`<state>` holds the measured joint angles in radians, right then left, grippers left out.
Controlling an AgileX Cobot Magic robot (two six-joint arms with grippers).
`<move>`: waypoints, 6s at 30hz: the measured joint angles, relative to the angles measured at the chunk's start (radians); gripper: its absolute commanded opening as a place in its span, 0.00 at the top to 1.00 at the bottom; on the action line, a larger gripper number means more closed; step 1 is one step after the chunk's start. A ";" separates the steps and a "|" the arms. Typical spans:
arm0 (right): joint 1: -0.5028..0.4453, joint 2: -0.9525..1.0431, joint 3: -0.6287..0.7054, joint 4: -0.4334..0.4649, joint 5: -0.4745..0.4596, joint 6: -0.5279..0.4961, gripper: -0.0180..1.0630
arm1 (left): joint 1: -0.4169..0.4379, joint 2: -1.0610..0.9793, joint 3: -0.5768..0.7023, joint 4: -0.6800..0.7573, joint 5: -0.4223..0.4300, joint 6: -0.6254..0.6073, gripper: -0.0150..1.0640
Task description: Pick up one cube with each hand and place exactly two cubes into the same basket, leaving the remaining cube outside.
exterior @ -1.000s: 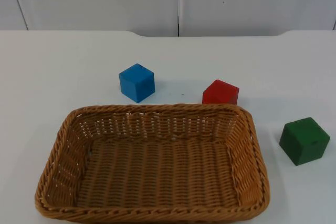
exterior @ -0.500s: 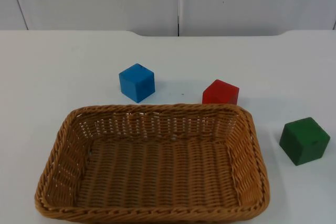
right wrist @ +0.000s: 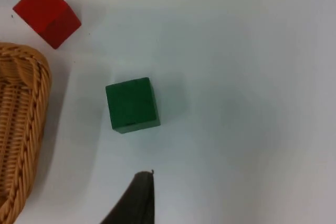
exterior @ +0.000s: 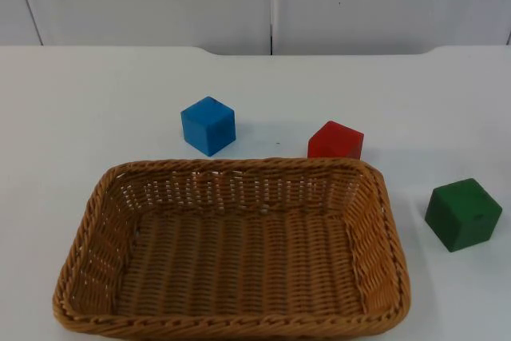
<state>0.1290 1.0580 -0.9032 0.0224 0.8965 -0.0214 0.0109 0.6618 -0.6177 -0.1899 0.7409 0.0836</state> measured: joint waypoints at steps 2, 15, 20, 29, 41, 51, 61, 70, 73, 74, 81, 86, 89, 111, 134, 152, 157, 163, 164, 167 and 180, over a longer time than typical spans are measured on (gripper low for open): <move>0.000 0.017 -0.002 0.003 0.000 -0.003 0.01 | 0.000 0.032 0.000 0.000 -0.006 0.016 0.01; 0.000 0.025 -0.002 0.005 -0.004 -0.003 0.01 | 0.000 0.168 0.000 -0.058 -0.054 0.123 0.01; 0.000 0.025 -0.002 0.005 -0.006 -0.006 0.01 | 0.000 0.224 0.000 -0.124 -0.078 0.180 0.01; 0.000 0.025 -0.002 0.100 -0.029 -0.071 0.01 | 0.000 0.334 -0.112 -0.227 -0.090 0.278 0.01; 0.053 0.050 -0.002 0.115 -0.051 -0.090 0.01 | 0.000 0.559 -0.290 -0.413 -0.092 0.474 0.01; 0.196 0.194 -0.002 0.111 -0.113 -0.060 0.01 | -0.127 0.770 -0.425 -0.437 -0.078 0.544 0.01; 0.273 0.365 -0.002 0.078 -0.203 -0.028 0.01 | -0.244 1.007 -0.557 -0.388 -0.113 0.556 0.01; 0.277 0.407 -0.002 0.053 -0.256 -0.016 0.01 | -0.263 1.154 -0.660 -0.376 -0.117 0.556 0.01; 0.277 0.407 -0.002 0.029 -0.265 -0.012 0.01 | -0.263 1.190 -0.688 -0.370 -0.117 0.556 0.01; 0.277 0.407 -0.002 0.013 -0.266 -0.003 0.01 | -0.263 1.202 -0.695 -0.368 -0.117 0.556 0.01; 0.277 0.408 -0.002 -0.040 -0.295 0.029 0.01 | -0.263 1.281 -0.758 -0.362 -0.117 0.556 0.01; 0.272 0.447 -0.004 -0.040 -0.311 0.029 0.01 | -0.272 1.342 -0.806 -0.350 -0.117 0.556 0.01; 0.267 0.509 -0.004 -0.042 -0.330 0.029 0.01 | -0.288 1.381 -0.852 -0.308 -0.117 0.556 0.01; 0.267 0.721 -0.004 -0.047 -0.510 0.029 0.01 | -0.295 1.619 -1.042 -0.169 -0.106 0.493 0.01; 0.267 0.877 -0.004 -0.066 -0.665 0.029 0.01 | -0.295 1.713 -1.076 -0.107 -0.126 0.439 0.01; 0.267 0.879 -0.004 -0.066 -0.671 0.049 0.63 | -0.295 1.729 -1.076 -0.105 -0.132 0.437 0.28; 0.267 0.879 -0.006 -0.070 -0.653 0.053 0.95 | -0.295 1.729 -1.076 -0.105 -0.121 0.437 0.67; 0.267 0.841 -0.006 -0.070 -0.607 0.055 0.99 | -0.295 1.698 -1.077 -0.097 -0.076 0.436 0.99; 0.267 0.818 -0.006 -0.077 -0.600 0.055 0.99 | -0.295 1.681 -1.077 -0.092 -0.071 0.436 0.99; 0.267 0.733 -0.006 -0.087 -0.576 0.055 0.99 | -0.295 1.611 -1.077 -0.088 -0.061 0.436 0.99; 0.267 0.431 -0.006 -0.092 -0.494 0.055 0.99 | -0.295 1.374 -1.077 -0.086 0.117 0.386 0.99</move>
<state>0.3965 1.4893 -0.9088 -0.0696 0.4021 0.0340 -0.2844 2.0360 -1.6949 -0.2755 0.8583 0.4692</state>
